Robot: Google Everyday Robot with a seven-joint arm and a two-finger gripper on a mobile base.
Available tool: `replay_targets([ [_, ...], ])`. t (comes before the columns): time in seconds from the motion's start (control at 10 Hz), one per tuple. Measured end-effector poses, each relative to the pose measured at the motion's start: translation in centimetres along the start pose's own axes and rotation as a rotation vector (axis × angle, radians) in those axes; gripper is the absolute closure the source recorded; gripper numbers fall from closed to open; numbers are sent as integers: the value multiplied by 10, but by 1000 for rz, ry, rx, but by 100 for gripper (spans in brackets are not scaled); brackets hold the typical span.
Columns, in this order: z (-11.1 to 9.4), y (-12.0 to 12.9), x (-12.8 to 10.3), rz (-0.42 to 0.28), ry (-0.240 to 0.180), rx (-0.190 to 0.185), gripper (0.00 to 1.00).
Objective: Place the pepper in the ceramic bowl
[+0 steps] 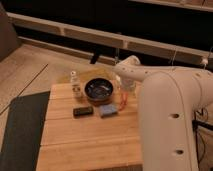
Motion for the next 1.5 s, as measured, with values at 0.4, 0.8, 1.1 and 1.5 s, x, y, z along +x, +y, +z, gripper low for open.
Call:
replay_targets([
  [0.4, 16, 34, -4, -42, 67, 8, 35],
  [0.8, 31, 38, -6, -47, 108, 22, 35],
  [1.1, 41, 35, -11, -33, 121, 13, 42],
  [1.5, 43, 36, -10, -93, 118, 5, 82],
])
